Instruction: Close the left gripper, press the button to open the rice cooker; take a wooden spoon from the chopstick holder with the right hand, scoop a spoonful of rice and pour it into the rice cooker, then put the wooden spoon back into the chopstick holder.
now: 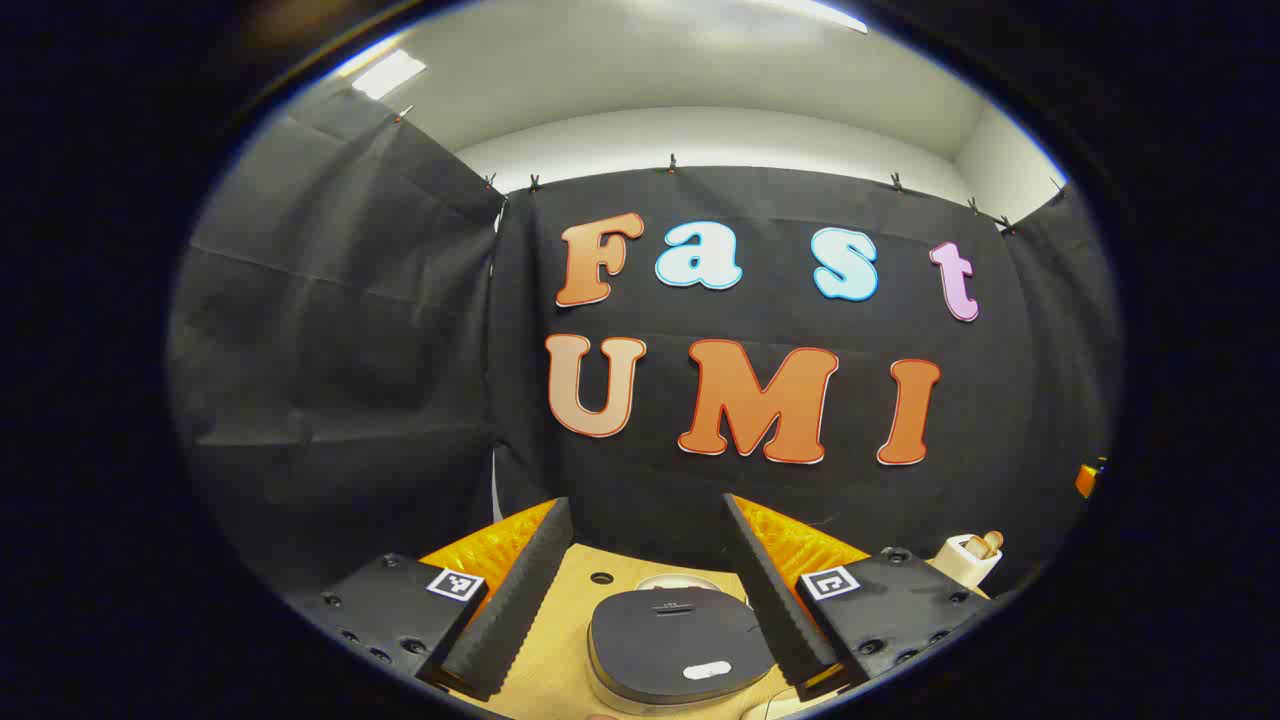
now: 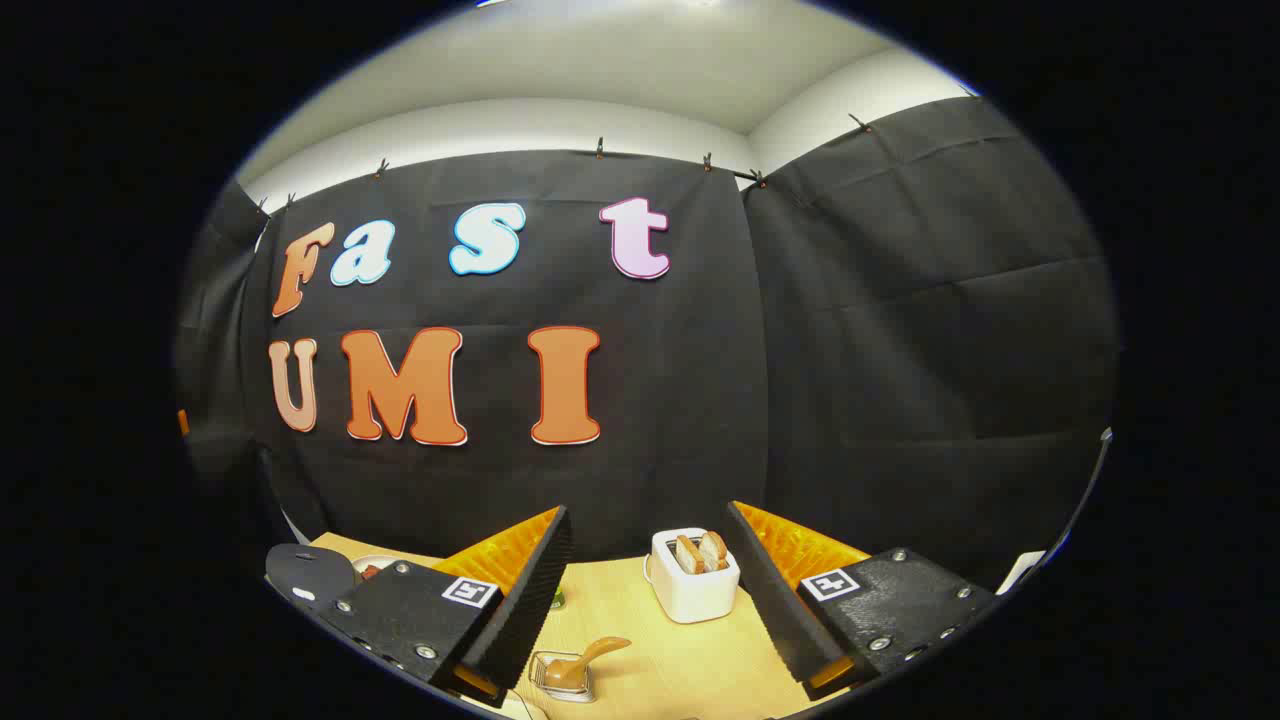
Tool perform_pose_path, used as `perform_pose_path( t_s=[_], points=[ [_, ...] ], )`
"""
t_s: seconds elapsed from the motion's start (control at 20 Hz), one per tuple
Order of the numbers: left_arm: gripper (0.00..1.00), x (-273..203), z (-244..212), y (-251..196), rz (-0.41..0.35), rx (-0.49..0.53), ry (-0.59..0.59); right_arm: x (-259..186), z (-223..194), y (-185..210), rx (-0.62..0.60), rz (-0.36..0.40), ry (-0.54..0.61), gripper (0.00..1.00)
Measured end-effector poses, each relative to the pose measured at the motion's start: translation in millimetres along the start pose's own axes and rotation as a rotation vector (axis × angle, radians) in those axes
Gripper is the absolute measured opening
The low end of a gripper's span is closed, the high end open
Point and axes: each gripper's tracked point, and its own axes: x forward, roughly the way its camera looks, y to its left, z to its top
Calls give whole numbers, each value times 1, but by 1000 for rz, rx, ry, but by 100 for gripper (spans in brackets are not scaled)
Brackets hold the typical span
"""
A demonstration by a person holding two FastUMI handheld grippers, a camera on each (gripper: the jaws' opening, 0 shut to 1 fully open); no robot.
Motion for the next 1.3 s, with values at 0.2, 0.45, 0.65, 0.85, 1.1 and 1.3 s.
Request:
perform_pose_path(
  t_s=[0.2, 0.45, 0.65, 0.85, 1.1, 1.3],
  points=[
    [99, -5, 4, 5, 30, 75, -6, 2, -5, -2, 1, 8, 19, 95],
    [99, -11, 8, -4, -13, 53, -12, 1, -10, -8, -9, 1, 45, 94],
    [98, -15, 14, -10, -17, 96, -24, 0, -14, -7, -5, 12, 61, 94],
    [99, -18, 9, -20, -34, 95, -4, -2, -12, -9, -29, 18, 52, 100],
    [99, -19, 2, -25, -46, 92, 21, -1, -14, -9, -37, 27, 60, 95],
    [81, -18, -3, -25, -42, 88, 38, 0, -12, -14, -26, 24, 60, 94]
  ],
)
